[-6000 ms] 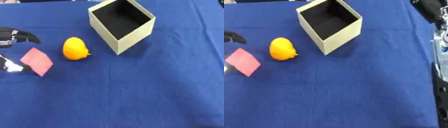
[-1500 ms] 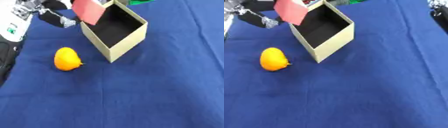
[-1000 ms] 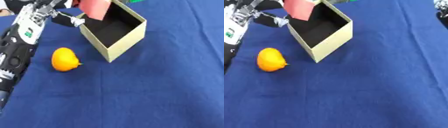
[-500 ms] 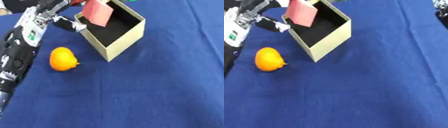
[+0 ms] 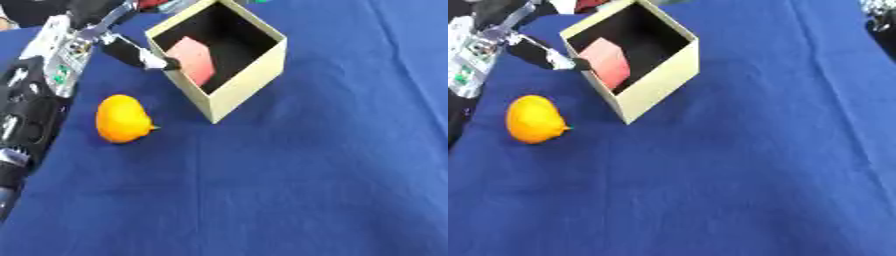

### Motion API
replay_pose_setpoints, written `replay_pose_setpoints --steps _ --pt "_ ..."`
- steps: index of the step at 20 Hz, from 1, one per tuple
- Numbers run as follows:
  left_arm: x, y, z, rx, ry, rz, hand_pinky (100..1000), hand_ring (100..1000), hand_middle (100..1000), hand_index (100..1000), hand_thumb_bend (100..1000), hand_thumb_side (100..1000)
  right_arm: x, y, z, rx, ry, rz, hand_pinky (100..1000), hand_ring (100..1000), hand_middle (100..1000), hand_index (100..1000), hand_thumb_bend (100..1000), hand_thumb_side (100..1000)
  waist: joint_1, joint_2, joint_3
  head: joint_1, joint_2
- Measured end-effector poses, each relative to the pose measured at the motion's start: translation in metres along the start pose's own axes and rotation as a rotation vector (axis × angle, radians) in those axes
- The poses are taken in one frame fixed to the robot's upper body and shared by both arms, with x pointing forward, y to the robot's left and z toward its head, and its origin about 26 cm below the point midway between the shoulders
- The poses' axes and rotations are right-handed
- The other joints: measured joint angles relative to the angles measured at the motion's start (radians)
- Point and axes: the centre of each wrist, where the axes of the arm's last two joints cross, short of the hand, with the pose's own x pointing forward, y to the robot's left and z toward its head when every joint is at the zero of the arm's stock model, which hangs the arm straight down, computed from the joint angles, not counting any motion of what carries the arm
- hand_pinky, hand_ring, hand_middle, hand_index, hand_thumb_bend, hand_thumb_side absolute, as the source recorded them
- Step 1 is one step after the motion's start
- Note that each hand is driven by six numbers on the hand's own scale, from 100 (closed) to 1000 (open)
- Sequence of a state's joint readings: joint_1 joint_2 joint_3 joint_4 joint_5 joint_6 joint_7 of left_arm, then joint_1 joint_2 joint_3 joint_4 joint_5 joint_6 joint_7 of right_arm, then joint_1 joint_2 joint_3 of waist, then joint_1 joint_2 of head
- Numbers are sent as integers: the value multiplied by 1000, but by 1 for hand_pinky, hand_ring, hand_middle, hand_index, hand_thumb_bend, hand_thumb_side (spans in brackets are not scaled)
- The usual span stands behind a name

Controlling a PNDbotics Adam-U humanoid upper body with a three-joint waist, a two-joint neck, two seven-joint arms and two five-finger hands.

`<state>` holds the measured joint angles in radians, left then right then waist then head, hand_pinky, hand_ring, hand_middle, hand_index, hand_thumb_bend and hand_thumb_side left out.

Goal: Pick up objects on the table and place them in the box.

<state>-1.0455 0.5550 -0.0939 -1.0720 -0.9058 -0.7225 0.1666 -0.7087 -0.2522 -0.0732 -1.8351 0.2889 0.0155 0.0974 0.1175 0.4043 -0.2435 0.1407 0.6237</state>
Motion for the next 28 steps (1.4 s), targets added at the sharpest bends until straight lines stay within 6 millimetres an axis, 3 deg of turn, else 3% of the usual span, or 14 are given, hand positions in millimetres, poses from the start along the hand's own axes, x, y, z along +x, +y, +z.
replay_pose_setpoints --steps 12,15,19,28 --pt "0 -3 4 61 36 16 723 789 780 871 653 425 -1 0 2 1 6 0 903 995 625 905 100 665 0 -1 10 -7 6" --pt "1 0 8 61 51 23 727 784 775 862 611 530 -4 0 5 0 20 1 903 996 625 905 100 665 -1 -11 27 -18 19" --pt "3 15 21 -64 80 11 727 778 769 859 556 656 -8 -3 10 -3 41 12 902 995 625 904 100 664 -3 -29 52 -36 41" --pt "18 45 44 -381 129 79 735 787 777 864 632 750 -12 -6 14 -18 61 22 901 994 625 903 100 661 -30 -47 92 -55 62"
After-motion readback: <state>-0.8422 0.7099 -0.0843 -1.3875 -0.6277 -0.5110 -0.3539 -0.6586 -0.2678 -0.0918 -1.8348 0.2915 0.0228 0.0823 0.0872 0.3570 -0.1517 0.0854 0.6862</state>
